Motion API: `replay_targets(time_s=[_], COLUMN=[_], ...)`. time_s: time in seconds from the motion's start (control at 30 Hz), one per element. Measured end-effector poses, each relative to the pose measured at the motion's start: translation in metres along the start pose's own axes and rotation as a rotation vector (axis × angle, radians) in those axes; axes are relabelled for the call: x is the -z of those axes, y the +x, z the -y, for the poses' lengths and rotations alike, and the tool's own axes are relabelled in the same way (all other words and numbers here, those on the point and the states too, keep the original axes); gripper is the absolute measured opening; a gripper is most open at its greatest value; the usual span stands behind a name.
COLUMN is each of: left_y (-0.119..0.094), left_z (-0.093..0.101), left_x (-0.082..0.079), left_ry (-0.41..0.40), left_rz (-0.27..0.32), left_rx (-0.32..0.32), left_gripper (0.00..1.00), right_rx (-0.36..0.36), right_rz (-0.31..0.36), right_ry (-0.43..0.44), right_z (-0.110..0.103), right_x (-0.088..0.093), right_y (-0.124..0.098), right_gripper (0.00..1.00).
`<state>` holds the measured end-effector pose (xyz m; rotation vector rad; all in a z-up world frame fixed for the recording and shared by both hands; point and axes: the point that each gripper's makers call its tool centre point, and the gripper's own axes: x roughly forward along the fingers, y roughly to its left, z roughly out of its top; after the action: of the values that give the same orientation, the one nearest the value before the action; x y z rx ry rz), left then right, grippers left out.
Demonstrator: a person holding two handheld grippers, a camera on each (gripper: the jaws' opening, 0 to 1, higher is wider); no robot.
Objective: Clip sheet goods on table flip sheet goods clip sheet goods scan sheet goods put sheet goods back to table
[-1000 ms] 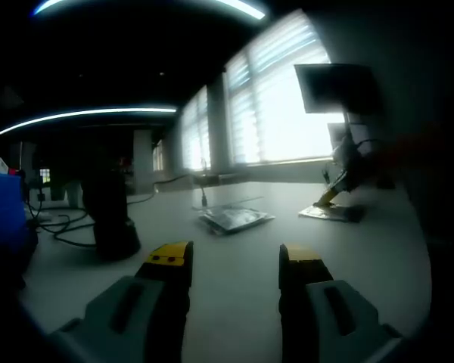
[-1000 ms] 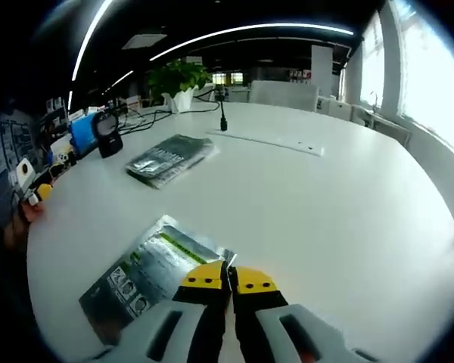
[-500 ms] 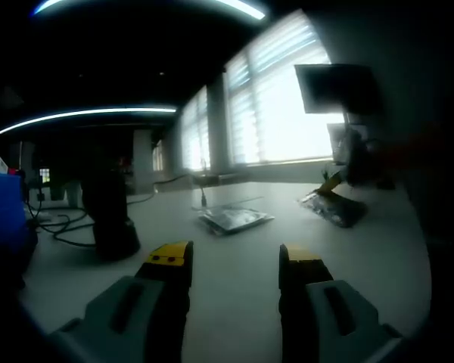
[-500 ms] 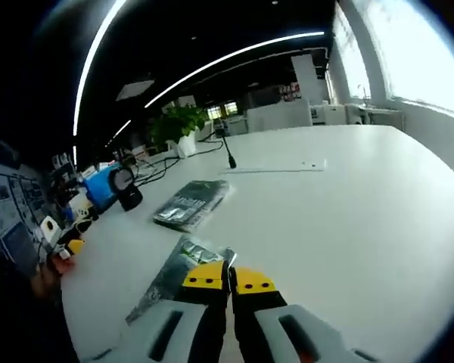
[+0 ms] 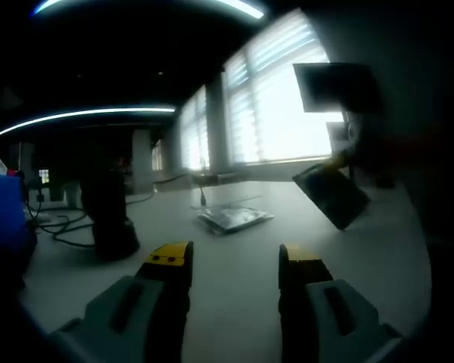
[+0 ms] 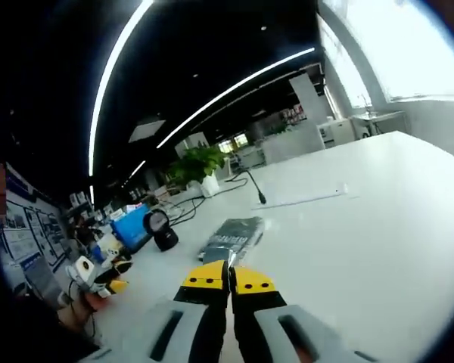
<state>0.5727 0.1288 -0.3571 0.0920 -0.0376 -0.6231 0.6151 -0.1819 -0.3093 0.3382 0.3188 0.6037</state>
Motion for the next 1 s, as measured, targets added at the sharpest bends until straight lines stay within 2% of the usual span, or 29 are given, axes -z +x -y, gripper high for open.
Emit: replay_targets(time_s=[0.27,0.33,0.43,0.67,0.73,0.77,0.83,1.0], left_y=[-0.001,-0.001,-0.001,-0.001,-0.001,0.000,0.000,-0.001], left_z=[0.001,0.002,0.002,0.002,0.002,0.001,0.001,0.001], left_x=[0.000,0.000,-0.001,-0.001,-0.001,-0.001,-0.001,-0.001], left_ry=[0.002,0.002,0.002,0.003,0.002,0.002,0.003,0.001], left_rz=[0.000,0.000,0.000,0.000,0.001,0.001,0.001,0.003], left_rx=[0.000,0.001,0.002,0.003,0.003,0.002,0.002,0.003], left_gripper=[0.38,0.38,0.38,0.38,0.38,0.38,0.38,0.37], right_rx=[-0.044,-0.053,-0.062,-0.104,-0.119,-0.128,-0.133,-0.100], right_rz=[0.053,0.056,0.063,0.055,0.081,0.103,0.128,0.218], right_ry=[0.077,0.091,0.045,0.069,0.069,0.077,0.085,0.039], right_z=[-0.018,-0.029,-0.038,-0.058,-0.069,-0.069,-0.069,-0.070], right_x=[-0.016,-0.014,-0.011,-0.006,-0.010,-0.021,-0.031,-0.046], right_y=[-0.004,-0.004,-0.004,-0.001,0.000,-0.001,-0.002,-0.002], right_gripper=[0.00,0.00,0.00,0.00,0.00,0.00,0.00,0.00])
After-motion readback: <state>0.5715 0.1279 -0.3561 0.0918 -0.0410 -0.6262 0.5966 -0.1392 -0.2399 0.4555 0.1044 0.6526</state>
